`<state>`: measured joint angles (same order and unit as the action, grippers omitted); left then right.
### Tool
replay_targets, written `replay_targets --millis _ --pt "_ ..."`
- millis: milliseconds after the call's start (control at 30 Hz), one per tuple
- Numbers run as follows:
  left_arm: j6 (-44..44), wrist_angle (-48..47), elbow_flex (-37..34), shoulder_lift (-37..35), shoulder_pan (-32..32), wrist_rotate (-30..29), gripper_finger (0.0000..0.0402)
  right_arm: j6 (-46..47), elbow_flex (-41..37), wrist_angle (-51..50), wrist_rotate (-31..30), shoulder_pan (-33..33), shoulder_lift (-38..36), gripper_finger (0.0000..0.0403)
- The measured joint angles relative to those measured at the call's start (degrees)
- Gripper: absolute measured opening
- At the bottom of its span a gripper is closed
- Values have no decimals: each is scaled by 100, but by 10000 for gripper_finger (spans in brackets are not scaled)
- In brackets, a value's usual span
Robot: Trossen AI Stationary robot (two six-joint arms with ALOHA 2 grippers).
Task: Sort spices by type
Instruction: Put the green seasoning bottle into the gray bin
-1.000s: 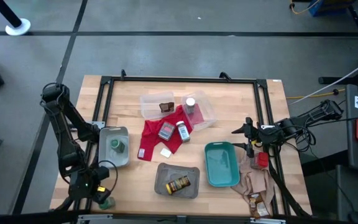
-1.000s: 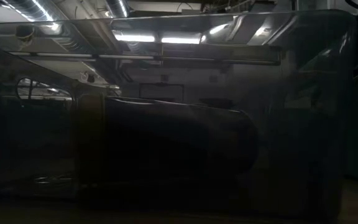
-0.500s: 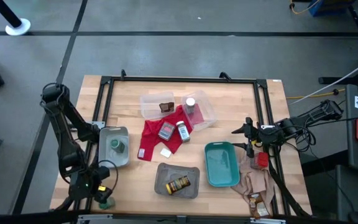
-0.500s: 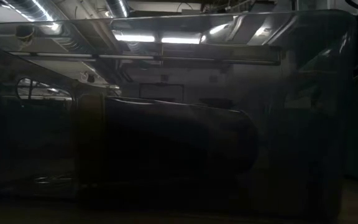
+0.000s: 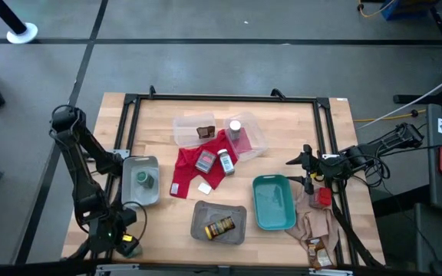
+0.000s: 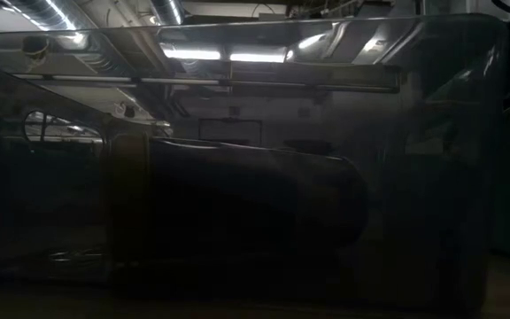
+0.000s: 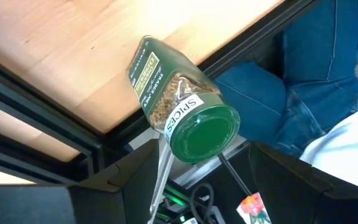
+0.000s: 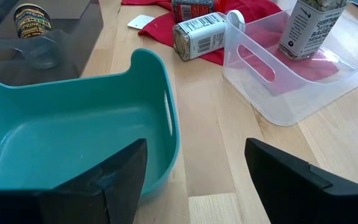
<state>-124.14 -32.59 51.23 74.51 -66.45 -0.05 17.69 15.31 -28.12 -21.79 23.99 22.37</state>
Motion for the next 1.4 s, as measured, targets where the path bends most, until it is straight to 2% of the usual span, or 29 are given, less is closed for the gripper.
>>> replay_targets --millis 333,667,933,1167,1400 --pt "43 -8 8 39 2 -4 240 0 0 0 1 0 0 271" --pt "316 -99 8 39 -1 136 343 0 0 0 0 0 0 271" --pt "505 -233 8 39 2 122 395 0 0 0 0 0 0 271" --pt "605 -153 22 315 5 238 399 0 0 -2 0 0 0 271" --pt "950 -553 382 654 63 301 399 0 0 0 1 0 0 271"
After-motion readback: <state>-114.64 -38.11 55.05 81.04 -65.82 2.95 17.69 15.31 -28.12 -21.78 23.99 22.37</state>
